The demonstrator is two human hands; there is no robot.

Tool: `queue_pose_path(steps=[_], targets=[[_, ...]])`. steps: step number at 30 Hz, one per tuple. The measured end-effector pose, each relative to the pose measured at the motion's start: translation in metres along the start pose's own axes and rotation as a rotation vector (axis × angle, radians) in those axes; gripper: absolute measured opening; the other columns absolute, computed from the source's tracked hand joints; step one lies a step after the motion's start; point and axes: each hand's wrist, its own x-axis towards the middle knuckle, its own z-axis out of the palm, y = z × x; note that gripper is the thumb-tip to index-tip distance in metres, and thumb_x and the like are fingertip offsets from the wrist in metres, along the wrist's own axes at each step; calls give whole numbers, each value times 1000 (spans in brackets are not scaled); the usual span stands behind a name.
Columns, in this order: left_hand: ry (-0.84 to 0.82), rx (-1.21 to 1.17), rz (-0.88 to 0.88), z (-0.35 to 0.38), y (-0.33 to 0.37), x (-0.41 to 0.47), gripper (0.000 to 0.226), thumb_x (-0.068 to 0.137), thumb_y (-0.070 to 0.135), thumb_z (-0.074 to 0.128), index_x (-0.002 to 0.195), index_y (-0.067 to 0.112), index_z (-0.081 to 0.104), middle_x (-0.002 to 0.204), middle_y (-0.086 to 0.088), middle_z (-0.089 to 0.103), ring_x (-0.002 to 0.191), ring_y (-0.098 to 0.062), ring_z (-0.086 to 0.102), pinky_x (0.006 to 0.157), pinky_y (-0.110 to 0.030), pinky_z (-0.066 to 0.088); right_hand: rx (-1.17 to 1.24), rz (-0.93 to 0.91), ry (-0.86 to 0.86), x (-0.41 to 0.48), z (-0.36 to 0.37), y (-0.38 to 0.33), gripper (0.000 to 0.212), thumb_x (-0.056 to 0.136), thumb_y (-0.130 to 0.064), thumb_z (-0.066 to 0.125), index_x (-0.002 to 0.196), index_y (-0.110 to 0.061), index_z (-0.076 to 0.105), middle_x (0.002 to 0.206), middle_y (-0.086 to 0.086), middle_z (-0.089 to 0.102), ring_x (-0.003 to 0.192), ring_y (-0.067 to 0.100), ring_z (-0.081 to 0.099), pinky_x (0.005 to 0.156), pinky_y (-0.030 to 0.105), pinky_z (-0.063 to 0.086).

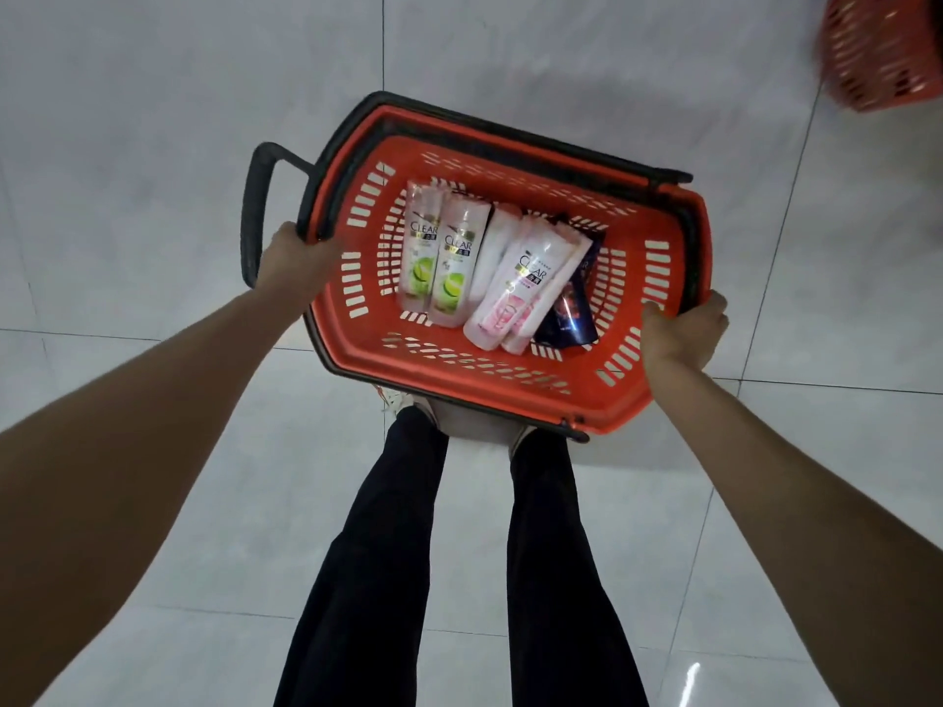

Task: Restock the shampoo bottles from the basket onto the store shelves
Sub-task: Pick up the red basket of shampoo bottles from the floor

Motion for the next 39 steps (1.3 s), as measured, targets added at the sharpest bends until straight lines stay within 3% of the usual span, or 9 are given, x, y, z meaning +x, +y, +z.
queue_pose_path(steps=[7,11,14,20,24,27,32,35,39], targets=[[51,529,-37,-8,30,5,31,87,44,59,99,15,60,83,-6,67,76,-29,67,83,-45,57,54,131,-94,17,-13,-6,36,94,-16,60,129,-13,55,120,9,67,89,25,61,80,35,53],[-66,-6,-63,-7,24,14,37,87,18,72,122,11,62,94,-6,69,76,-24,68,77,-41,59,1,149,-108,18,-18,-9,33,95,-23,64,127,-14,62,118,10,70,87,26,63,84,42,58],[-142,-172,-96,-17,18,15,49,87,20,76,133,10,60,102,-5,72,78,-20,70,71,-34,58,-34,159,-130,17,-26,-12,32,91,-25,71,121,-14,68,114,11,73,84,28,66,86,46,60],[-314,-214,-161,-32,4,8,54,88,37,79,131,12,59,103,-6,75,89,-26,74,82,-42,59,-70,181,-172,3,-41,-15,34,88,-17,76,119,-6,70,114,16,73,84,30,65,90,45,59],[-391,-180,-136,-48,-22,-12,46,92,39,74,126,12,62,105,-7,76,93,-28,75,88,-43,59,-110,133,-198,-14,-60,-17,22,84,-12,76,105,-8,70,107,16,73,81,28,66,77,35,55],[-414,-194,-184,-80,-46,-35,52,89,40,76,127,6,65,106,-10,78,94,-30,77,96,-48,59,-126,70,-276,-38,-83,-34,33,83,-12,79,114,-4,70,106,14,73,87,30,69,88,41,59],[-361,-250,-238,-169,-89,-113,57,87,42,79,123,-1,66,102,-14,78,91,-33,77,92,-50,61,-206,-100,-375,-125,-139,-93,35,85,-14,80,114,0,68,101,13,71,84,30,70,90,45,59],[-325,-296,-246,-223,-118,-162,51,88,41,78,118,1,68,99,-14,79,87,-33,77,89,-49,62,-282,-238,-411,-182,-169,-125,22,86,-16,80,100,-6,66,92,10,70,73,22,67,83,42,59],[-277,-343,-245,-271,-152,-208,38,91,39,76,103,5,66,86,-11,78,78,-30,76,78,-42,63,-363,-296,-392,-242,-192,-161,23,82,-20,81,94,-5,70,90,9,75,80,27,73,84,46,62]])
